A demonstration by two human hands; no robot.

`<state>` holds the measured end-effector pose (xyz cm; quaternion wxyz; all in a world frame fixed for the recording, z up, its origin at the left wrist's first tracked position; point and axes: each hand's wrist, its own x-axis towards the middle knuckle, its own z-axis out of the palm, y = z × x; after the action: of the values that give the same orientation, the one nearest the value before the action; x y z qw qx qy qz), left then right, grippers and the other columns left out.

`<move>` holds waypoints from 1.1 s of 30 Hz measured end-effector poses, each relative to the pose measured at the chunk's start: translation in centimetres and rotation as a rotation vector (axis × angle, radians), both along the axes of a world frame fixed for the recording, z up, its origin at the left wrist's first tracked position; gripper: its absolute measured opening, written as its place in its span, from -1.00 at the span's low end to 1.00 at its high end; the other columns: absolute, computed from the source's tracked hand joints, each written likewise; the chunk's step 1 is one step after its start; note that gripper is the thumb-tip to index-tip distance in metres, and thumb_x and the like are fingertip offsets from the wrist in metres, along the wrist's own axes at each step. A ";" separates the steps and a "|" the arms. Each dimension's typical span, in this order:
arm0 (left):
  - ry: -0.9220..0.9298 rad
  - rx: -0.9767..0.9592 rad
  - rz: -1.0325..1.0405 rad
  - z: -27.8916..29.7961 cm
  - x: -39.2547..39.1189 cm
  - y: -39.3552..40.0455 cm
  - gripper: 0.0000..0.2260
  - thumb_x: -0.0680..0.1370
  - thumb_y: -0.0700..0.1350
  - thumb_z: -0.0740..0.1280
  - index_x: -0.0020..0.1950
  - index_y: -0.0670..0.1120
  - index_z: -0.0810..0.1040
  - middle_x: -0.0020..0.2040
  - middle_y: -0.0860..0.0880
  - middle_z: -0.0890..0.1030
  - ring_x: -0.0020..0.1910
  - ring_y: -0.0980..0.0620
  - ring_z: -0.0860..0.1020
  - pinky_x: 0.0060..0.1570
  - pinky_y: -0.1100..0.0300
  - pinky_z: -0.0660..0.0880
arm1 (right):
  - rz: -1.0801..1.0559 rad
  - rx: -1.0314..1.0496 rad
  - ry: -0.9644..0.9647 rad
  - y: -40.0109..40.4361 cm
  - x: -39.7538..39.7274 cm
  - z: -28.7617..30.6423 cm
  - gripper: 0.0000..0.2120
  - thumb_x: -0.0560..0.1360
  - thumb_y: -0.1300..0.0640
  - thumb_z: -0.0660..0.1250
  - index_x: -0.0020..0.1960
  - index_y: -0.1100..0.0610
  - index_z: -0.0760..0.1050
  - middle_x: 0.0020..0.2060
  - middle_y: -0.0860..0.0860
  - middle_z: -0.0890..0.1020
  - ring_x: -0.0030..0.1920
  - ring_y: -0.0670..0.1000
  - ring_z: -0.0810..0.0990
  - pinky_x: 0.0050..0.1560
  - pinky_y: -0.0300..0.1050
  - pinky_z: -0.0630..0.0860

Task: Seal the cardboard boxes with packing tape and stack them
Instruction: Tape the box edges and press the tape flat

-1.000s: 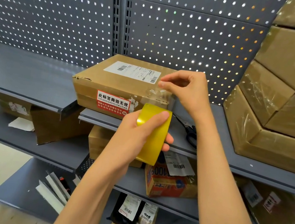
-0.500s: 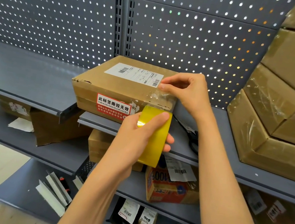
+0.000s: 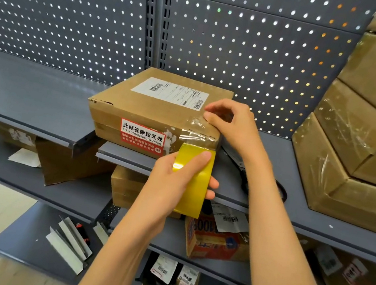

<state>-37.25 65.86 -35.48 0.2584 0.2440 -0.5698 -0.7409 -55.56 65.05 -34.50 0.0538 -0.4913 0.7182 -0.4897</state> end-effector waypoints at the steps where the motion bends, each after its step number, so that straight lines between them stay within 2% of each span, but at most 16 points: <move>1: -0.002 0.001 0.000 0.0 0.0 0.0 -0.81 0.54 -0.02 0.31 -0.04 -0.15 0.55 -0.37 -0.05 0.65 -0.44 0.08 0.60 -0.37 0.20 0.57 | -0.027 -0.015 0.037 0.2 0.4 0.2 -0.88 0.52 0.20 0.35 0.01 0.10 0.63 -0.09 -0.08 0.66 -0.11 -0.19 0.56 -0.11 -0.52 0.39; 4: -0.006 -0.008 -0.002 0.0 -0.1 -0.2 -0.81 0.54 -0.02 0.31 -0.04 -0.13 0.55 -0.36 -0.05 0.66 -0.44 0.08 0.61 -0.38 0.20 0.56 | -0.008 -0.058 0.071 1.4 2.6 1.4 -0.76 0.61 0.12 0.21 0.15 0.13 0.61 0.04 -0.06 0.65 0.04 -0.14 0.56 0.00 -0.43 0.41; 7: -0.003 -0.019 -0.012 -0.2 -0.1 -0.2 -0.82 0.54 -0.01 0.30 -0.04 -0.12 0.55 -0.36 -0.04 0.66 -0.43 0.09 0.61 -0.38 0.21 0.56 | 0.115 0.144 0.055 2.3 4.3 1.3 -0.63 0.65 -0.04 0.06 0.32 0.05 0.50 0.23 -0.05 0.58 0.24 -0.11 0.48 0.20 -0.26 0.36; 9: 0.004 -0.027 -0.029 -0.4 0.1 -0.2 -0.82 0.54 -0.01 0.29 -0.04 -0.11 0.55 -0.35 -0.05 0.67 -0.41 0.07 0.63 -0.38 0.21 0.57 | 0.155 0.246 0.006 2.6 4.4 0.7 -0.55 0.65 -0.10 -0.05 0.40 0.03 0.41 0.38 -0.09 0.43 0.36 -0.17 0.33 0.28 -0.33 0.18; 10: 0.012 -0.035 -0.037 -0.5 0.3 -0.2 -0.81 0.53 -0.01 0.28 -0.04 -0.11 0.55 -0.33 -0.06 0.67 -0.38 0.04 0.65 -0.36 0.20 0.58 | 0.167 0.253 -0.010 2.6 4.3 0.6 -0.53 0.66 -0.11 -0.09 0.42 0.03 0.39 0.42 -0.11 0.38 0.34 -0.28 0.26 0.27 -0.44 0.09; 12: 0.025 -0.057 -0.053 -0.9 0.7 -0.3 -0.78 0.49 0.01 0.28 -0.02 -0.12 0.54 -0.30 -0.08 0.68 -0.30 -0.01 0.67 -0.30 0.18 0.59 | 0.183 0.246 -0.039 2.5 4.2 0.5 -0.52 0.66 -0.09 -0.11 0.43 0.04 0.37 0.42 -0.15 0.35 0.20 -0.44 0.17 0.17 -0.64 0.02; 13: 0.033 -0.056 -0.056 -1.0 0.8 -0.2 -0.76 0.46 0.02 0.29 -0.01 -0.12 0.54 -0.29 -0.09 0.68 -0.29 -0.03 0.67 -0.28 0.16 0.59 | 0.188 0.244 -0.041 2.5 4.2 0.3 -0.52 0.67 -0.08 -0.11 0.44 0.04 0.36 0.42 -0.16 0.34 0.17 -0.45 0.16 0.20 -0.65 0.01; 16: 0.053 -0.041 -0.015 -1.4 0.8 0.1 -0.79 0.43 -0.02 0.31 -0.04 -0.13 0.53 -0.34 -0.12 0.66 -0.40 -0.01 0.64 -0.32 0.15 0.59 | 0.179 0.250 -0.014 2.3 4.2 0.0 -0.55 0.68 -0.04 -0.13 0.45 0.01 0.33 0.44 -0.15 0.32 0.21 -0.42 0.16 0.22 -0.60 -0.04; 18: 0.060 -0.020 0.005 -1.4 0.7 0.2 -0.83 0.46 -0.06 0.32 -0.08 -0.15 0.53 -0.38 -0.13 0.65 -0.45 -0.01 0.62 -0.37 0.16 0.58 | 0.169 0.262 -0.014 2.2 4.2 -0.1 -0.57 0.68 -0.03 -0.13 0.47 -0.02 0.30 0.46 -0.15 0.30 0.32 -0.35 0.17 0.21 -0.54 -0.04; 22: 0.015 0.017 -0.010 -1.3 1.4 0.2 -0.77 0.41 -0.02 0.32 -0.14 -0.20 0.55 -0.43 -0.11 0.63 -0.49 0.01 0.59 -0.43 0.20 0.57 | 0.157 0.297 -0.002 2.2 4.1 0.1 -0.57 0.68 -0.03 -0.12 0.48 -0.05 0.28 0.46 -0.17 0.28 0.39 -0.27 0.15 0.22 -0.51 -0.03; 27: -0.003 0.002 -0.002 -1.6 1.5 0.4 -0.82 0.50 -0.05 0.31 -0.15 -0.16 0.55 -0.42 -0.11 0.63 -0.49 0.03 0.60 -0.44 0.22 0.57 | 0.147 0.256 -0.039 2.2 4.6 0.2 -0.58 0.68 -0.01 -0.10 0.47 -0.03 0.31 0.45 -0.12 0.33 0.42 -0.20 0.21 0.46 -0.25 0.00; 31: -0.006 -0.014 0.010 -1.7 1.4 0.6 -0.77 0.43 0.02 0.32 -0.14 -0.15 0.55 -0.41 -0.11 0.63 -0.50 0.01 0.59 -0.44 0.18 0.56 | 0.142 0.246 -0.036 2.3 4.8 0.3 -0.59 0.68 -0.01 -0.10 0.47 -0.03 0.29 0.44 -0.11 0.33 0.39 -0.21 0.21 0.31 -0.40 0.01; 33: -0.007 -0.025 0.025 -1.8 1.3 0.8 -0.74 0.40 0.05 0.32 -0.12 -0.14 0.54 -0.42 -0.12 0.63 -0.52 0.00 0.58 -0.43 0.16 0.55 | 0.137 0.243 -0.039 2.4 4.8 0.2 -0.58 0.68 -0.02 -0.11 0.47 -0.04 0.29 0.45 -0.11 0.32 0.40 -0.20 0.20 0.28 -0.41 0.02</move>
<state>-35.91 66.67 -37.28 0.2685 0.2504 -0.5771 -0.7295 -50.76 67.44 -34.31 0.1600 -0.5195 0.7358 -0.4038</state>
